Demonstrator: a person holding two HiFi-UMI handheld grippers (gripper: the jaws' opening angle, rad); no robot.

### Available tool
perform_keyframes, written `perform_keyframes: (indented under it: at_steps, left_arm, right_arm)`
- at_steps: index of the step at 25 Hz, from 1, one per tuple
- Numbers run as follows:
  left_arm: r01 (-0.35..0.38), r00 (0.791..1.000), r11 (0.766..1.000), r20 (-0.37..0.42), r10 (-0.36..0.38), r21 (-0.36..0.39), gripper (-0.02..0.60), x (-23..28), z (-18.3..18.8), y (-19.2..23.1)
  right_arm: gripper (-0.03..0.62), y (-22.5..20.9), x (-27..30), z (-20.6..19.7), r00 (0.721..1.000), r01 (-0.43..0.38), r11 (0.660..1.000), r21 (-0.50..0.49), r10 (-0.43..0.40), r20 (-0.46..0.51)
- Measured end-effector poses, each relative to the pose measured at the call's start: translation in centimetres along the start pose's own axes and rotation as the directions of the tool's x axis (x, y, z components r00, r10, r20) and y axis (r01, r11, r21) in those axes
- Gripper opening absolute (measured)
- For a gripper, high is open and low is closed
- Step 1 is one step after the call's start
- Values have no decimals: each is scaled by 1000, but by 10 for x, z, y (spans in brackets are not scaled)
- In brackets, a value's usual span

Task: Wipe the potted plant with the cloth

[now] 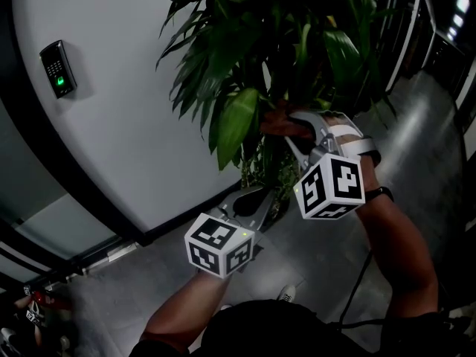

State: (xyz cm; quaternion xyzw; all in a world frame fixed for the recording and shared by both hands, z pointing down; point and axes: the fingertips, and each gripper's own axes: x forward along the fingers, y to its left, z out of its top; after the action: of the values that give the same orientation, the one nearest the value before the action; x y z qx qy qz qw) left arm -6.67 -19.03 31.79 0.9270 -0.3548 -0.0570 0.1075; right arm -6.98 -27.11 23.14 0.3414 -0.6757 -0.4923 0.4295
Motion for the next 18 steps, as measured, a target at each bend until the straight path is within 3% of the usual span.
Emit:
perform_keyframes:
  at_steps: [18]
  left_arm:
    - [19,1000,1000,-12,-19,-2,17,1,-2,-1]
  right_arm:
    - [71,66,-35,26,987,-152,985,-87,155,36]
